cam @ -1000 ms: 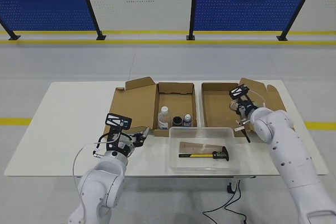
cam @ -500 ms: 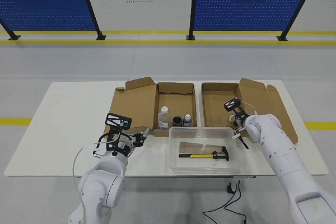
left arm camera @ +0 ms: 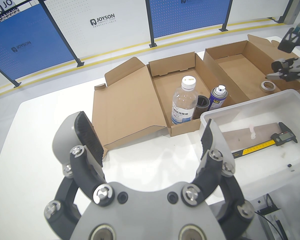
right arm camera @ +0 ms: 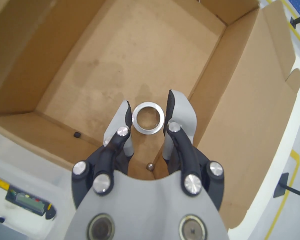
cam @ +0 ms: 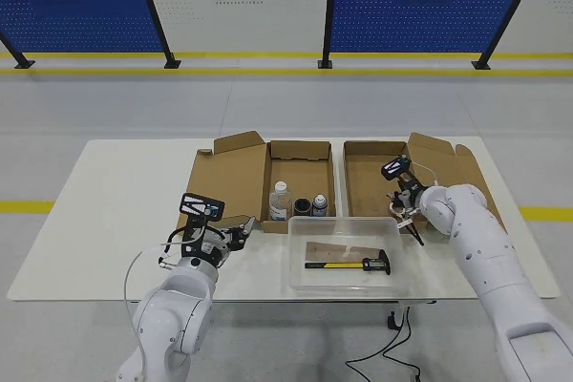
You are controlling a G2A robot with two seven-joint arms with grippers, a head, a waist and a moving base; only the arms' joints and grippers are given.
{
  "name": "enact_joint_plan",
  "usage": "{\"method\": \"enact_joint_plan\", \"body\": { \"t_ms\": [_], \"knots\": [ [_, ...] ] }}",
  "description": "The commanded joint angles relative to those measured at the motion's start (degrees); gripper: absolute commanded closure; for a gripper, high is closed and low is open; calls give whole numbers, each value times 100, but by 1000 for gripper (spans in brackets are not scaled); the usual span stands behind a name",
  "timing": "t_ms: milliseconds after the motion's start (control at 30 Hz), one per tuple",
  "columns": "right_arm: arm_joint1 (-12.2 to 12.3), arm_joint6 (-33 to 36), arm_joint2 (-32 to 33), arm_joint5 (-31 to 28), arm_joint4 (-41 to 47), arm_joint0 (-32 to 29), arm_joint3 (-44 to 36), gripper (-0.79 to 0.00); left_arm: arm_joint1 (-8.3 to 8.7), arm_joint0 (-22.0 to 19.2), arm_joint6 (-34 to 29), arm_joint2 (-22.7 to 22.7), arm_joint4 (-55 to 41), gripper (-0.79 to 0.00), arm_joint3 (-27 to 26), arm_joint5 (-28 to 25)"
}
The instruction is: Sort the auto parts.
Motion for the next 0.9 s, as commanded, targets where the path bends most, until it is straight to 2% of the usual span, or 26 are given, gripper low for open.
{"method": "enact_joint_plan", "body": {
  "t_ms": [0, 167, 267, 433, 600, 867],
  "knots": [
    [101, 212, 191, -285, -76, -93, -591, -320, 0, 0, 0, 0, 0, -785, 0, 0],
    [387, 1201, 817, -1075, -200, -697, -2645, -366, 0, 0, 0, 0, 0, -785, 0, 0],
    [498, 1772, 1079, -1391, -78, -1234, -3828, -366, 0, 0, 0, 0, 0, -785, 0, 0],
    [610, 2692, 1187, -1878, 384, -2006, -5110, -363, 0, 0, 0, 0, 0, -785, 0, 0],
    [752, 2673, 728, -1932, -27, -2440, -5462, -379, 0, 0, 0, 0, 0, -785, 0, 0],
    [872, 2614, -98, -1991, -620, -2263, -4881, -372, 0, 0, 0, 0, 0, -785, 0, 0]
  ]
}}
